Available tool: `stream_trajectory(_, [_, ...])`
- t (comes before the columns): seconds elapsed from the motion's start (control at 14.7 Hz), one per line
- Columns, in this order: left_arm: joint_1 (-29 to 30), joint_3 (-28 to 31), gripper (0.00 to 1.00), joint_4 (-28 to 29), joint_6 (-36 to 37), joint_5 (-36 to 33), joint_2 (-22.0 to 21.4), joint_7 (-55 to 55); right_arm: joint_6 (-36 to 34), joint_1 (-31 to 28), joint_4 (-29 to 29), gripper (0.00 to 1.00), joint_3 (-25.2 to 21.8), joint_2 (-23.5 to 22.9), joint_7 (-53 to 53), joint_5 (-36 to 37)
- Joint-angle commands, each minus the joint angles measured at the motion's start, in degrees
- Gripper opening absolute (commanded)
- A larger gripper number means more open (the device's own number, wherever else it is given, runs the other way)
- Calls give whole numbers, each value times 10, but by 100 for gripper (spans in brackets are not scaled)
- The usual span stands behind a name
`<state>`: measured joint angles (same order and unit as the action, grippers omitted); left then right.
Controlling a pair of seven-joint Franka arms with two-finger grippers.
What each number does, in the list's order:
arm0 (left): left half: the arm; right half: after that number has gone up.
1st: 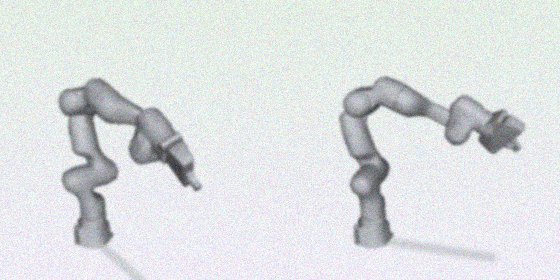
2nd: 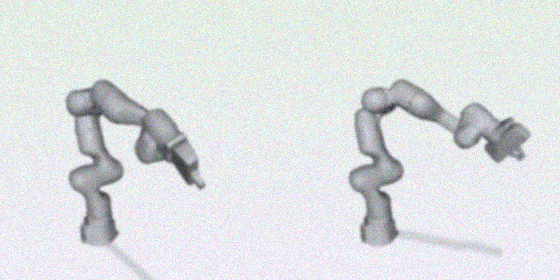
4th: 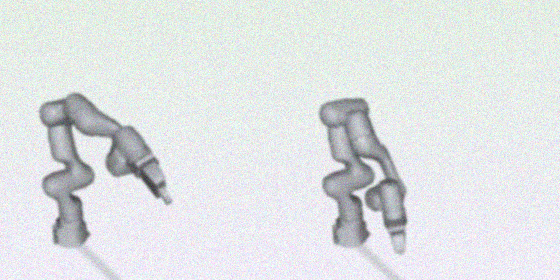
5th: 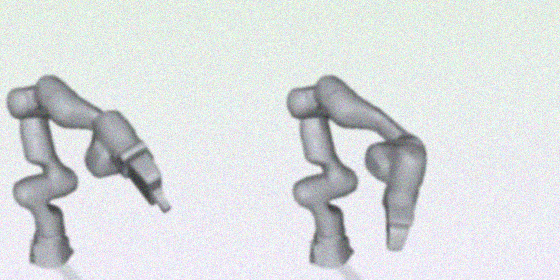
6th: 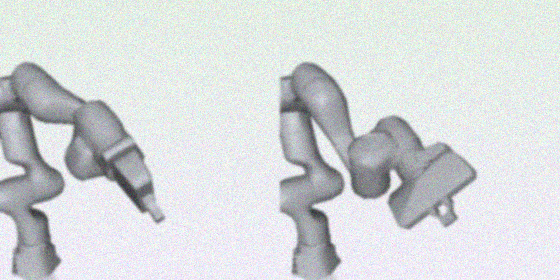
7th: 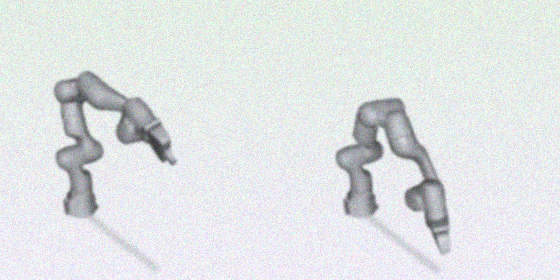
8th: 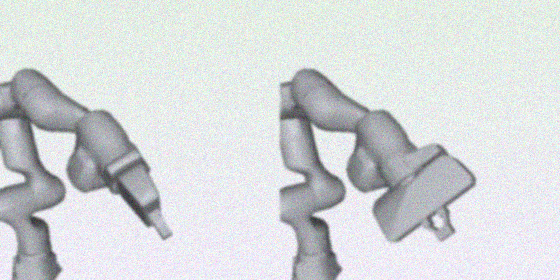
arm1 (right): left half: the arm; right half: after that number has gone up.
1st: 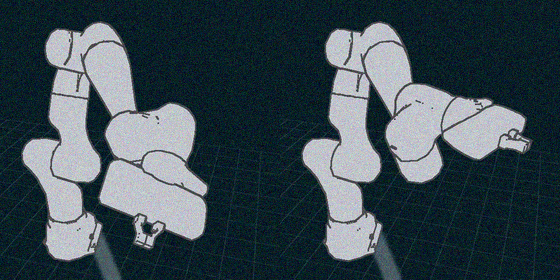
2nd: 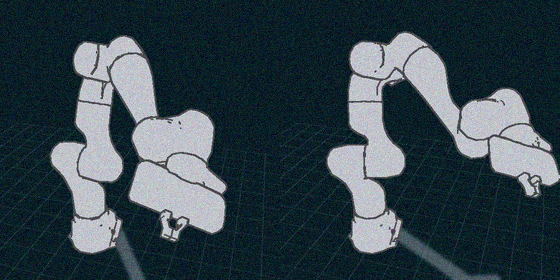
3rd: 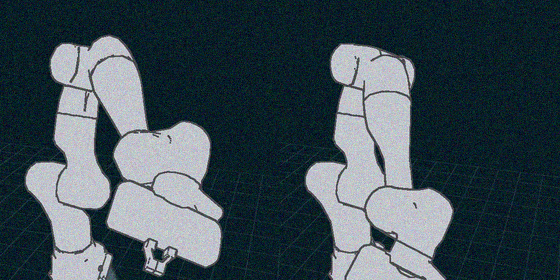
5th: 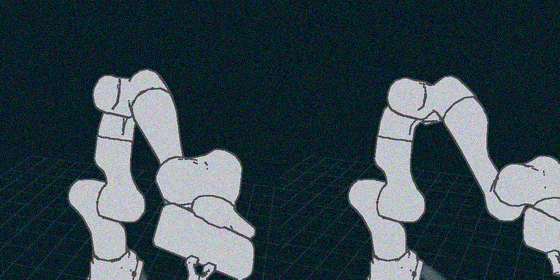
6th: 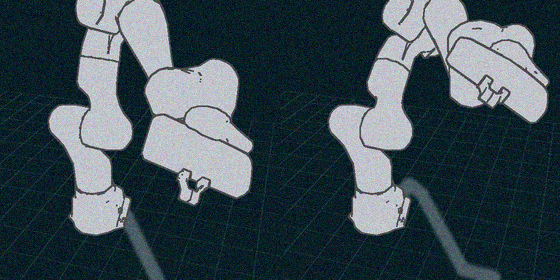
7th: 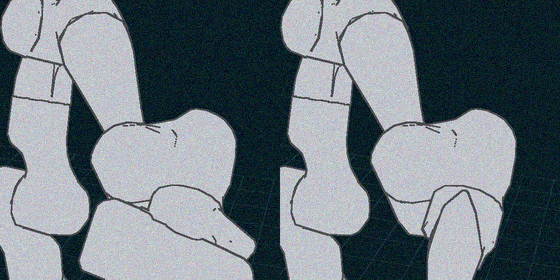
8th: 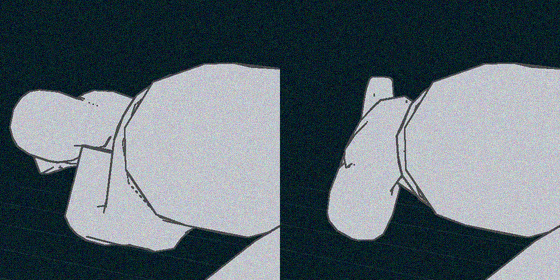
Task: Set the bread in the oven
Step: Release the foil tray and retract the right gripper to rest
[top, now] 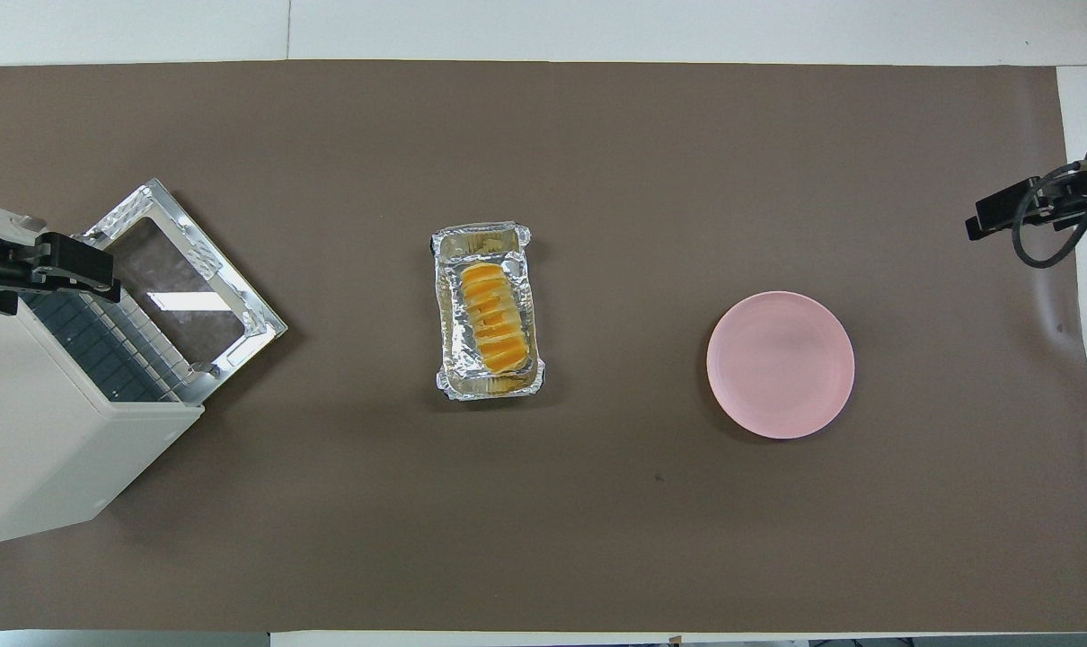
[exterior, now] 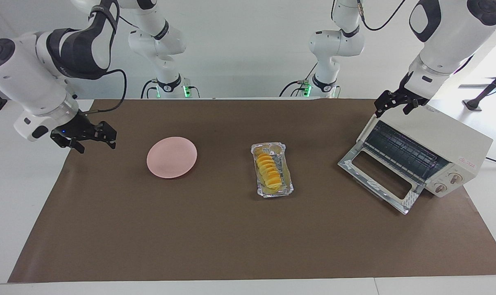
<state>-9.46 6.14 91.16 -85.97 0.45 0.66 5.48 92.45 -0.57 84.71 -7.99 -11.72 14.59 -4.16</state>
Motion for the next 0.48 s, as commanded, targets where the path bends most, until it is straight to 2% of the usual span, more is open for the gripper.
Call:
stream_trajectory(0.0, [1,-2,100,10,-3,-9,-7,2,-8,-4,17,100,7,25,10,14])
stream_trajectory(0.41, [1,-2,100,11,-3,-9,-7,2,-10,-3,16,100,5,30,10,14])
